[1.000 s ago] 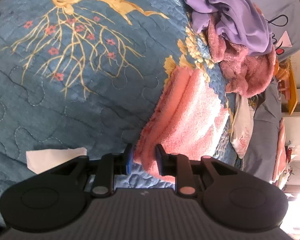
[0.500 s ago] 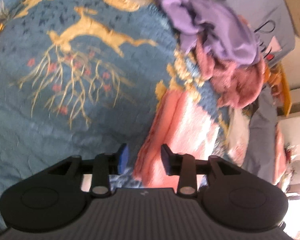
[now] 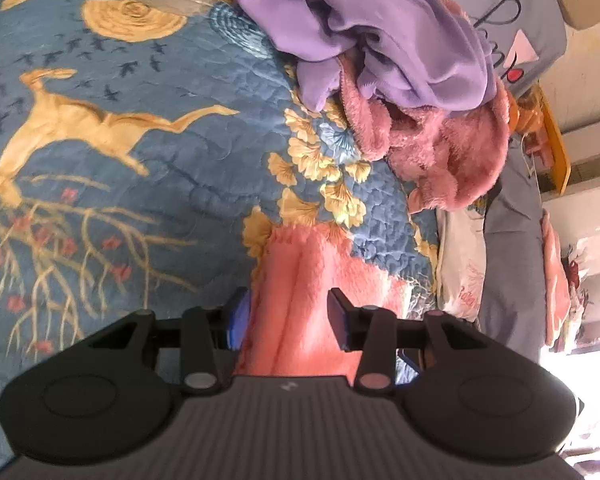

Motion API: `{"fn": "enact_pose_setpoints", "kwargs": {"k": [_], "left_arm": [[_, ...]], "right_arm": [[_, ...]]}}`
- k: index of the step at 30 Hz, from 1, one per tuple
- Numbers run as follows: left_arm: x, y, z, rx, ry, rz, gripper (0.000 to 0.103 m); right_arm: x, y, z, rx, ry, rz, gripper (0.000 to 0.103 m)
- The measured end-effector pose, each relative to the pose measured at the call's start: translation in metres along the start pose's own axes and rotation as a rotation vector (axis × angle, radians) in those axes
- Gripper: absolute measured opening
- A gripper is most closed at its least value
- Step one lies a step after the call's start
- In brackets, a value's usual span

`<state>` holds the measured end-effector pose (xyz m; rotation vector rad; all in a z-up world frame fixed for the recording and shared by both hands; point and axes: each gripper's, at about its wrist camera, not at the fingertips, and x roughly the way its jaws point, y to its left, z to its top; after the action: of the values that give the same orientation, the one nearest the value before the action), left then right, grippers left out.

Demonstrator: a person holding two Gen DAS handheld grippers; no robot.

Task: Fold towel
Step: 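Grasp the fleece edge again with both tools and fold it over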

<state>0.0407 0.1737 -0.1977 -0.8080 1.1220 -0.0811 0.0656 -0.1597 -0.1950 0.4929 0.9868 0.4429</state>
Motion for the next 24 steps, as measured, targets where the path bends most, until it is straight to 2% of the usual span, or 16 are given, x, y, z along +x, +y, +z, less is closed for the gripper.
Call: {"fn": "enact_pose_setpoints", "kwargs": {"k": [6, 7, 8, 9, 10, 13, 16, 20, 24], "left_arm": [[0.023, -0.005, 0.017, 0.029, 0.037, -0.002, 0.046], [0.026, -0.006, 0.018, 0.036, 0.04, 0.011, 0.043], [0.029, -0.007, 0.019, 0.043, 0.042, 0.025, 0.042], [0.032, -0.008, 0.02, 0.05, 0.045, 0.038, 0.037], [0.034, -0.009, 0.021, 0.058, 0.048, 0.051, 0.025], [0.037, -0.01, 0.019, 0.046, 0.038, 0.071, 0.017], [0.036, -0.01, 0.018, 0.04, 0.017, 0.107, 0.015], [0.039, -0.008, 0.017, 0.045, 0.014, 0.133, 0.015], [0.04, -0.006, 0.016, 0.043, 0.016, 0.122, 0.015]], "right_arm": [[0.024, -0.007, 0.011, 0.067, 0.025, 0.021, 0.052], [0.026, -0.009, 0.012, 0.085, 0.031, 0.035, 0.051], [0.028, -0.01, 0.013, 0.101, 0.034, 0.05, 0.046], [0.029, -0.011, 0.013, 0.114, 0.034, 0.065, 0.038], [0.031, -0.011, 0.013, 0.12, 0.035, 0.079, 0.014], [0.025, -0.001, 0.01, 0.063, -0.008, 0.056, 0.011], [0.02, 0.013, 0.006, -0.023, -0.042, 0.008, 0.01], [0.026, 0.011, 0.005, -0.021, -0.036, -0.021, 0.01], [0.034, 0.003, 0.004, 0.001, -0.017, -0.039, 0.011]]}}
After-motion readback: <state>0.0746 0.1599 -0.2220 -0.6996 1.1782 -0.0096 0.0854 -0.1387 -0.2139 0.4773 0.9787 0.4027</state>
